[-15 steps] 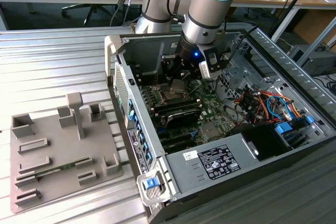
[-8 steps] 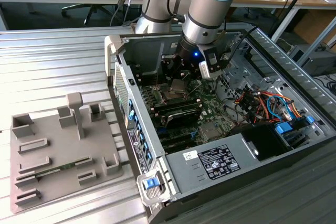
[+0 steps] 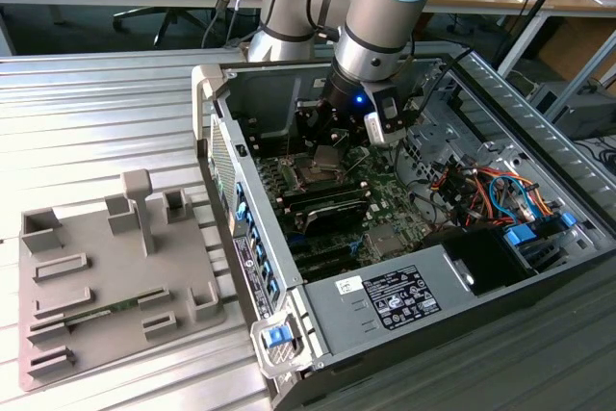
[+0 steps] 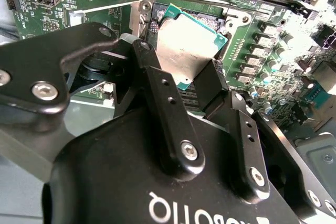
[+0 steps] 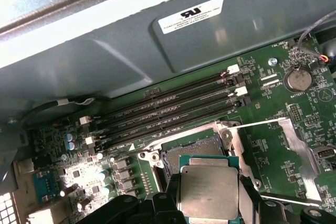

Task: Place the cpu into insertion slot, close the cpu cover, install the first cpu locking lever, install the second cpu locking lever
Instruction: 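Place the cpu into insertion slot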

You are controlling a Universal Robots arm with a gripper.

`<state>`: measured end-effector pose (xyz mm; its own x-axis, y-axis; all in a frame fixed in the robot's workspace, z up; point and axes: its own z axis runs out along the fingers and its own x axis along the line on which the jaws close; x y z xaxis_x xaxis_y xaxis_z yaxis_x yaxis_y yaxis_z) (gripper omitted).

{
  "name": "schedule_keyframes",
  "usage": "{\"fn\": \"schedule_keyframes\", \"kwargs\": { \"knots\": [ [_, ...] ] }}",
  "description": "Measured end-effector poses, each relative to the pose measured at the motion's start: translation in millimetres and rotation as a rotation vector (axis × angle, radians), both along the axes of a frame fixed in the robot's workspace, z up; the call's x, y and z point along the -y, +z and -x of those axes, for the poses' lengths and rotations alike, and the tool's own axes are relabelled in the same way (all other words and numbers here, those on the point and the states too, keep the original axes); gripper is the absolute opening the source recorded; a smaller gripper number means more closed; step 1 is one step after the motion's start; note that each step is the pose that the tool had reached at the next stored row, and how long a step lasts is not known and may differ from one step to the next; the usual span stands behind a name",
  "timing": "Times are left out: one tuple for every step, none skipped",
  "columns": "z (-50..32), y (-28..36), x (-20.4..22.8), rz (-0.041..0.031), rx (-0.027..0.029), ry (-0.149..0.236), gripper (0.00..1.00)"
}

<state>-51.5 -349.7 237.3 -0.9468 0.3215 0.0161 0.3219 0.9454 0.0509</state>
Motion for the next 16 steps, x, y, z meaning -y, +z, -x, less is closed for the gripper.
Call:
{"fn": "schedule_keyframes", "kwargs": {
  "knots": [
    [0.0,0.0,0.0,0.0000,0.0000,-0.001,0.53],
    [0.0,0.0,0.0,0.0000,0.0000,-0.002,0.53],
    [0.0,0.0,0.0,0.0000,0.0000,-0.003,0.53],
    [0.0,0.0,0.0,0.0000,0.0000,-0.003,0.53],
    [0.0,0.0,0.0,0.0000,0.0000,-0.004,0.53],
    [0.0,0.0,0.0,0.0000,0.0000,-0.005,0.53],
    [0.0,0.0,0.0,-0.0001,0.0001,-0.006,0.53],
    [0.0,0.0,0.0,0.0000,0.0001,-0.007,0.53],
    [0.0,0.0,0.0,0.0000,0.0001,-0.008,0.53],
    [0.0,0.0,0.0,0.0000,0.0000,-0.010,0.53],
    [0.0,0.0,0.0,0.0000,0.0000,-0.011,0.53],
    [0.0,0.0,0.0,0.0000,0.0000,-0.012,0.53],
    [0.0,0.0,0.0,0.0000,0.0000,-0.013,0.53],
    [0.0,-0.1,0.0,0.0000,0.0000,-0.014,0.53],
    [0.0,-0.1,0.0,0.0000,0.0000,-0.015,0.53],
    [0.0,-0.1,0.0,0.0000,0.0001,-0.016,0.53]
  ]
}}
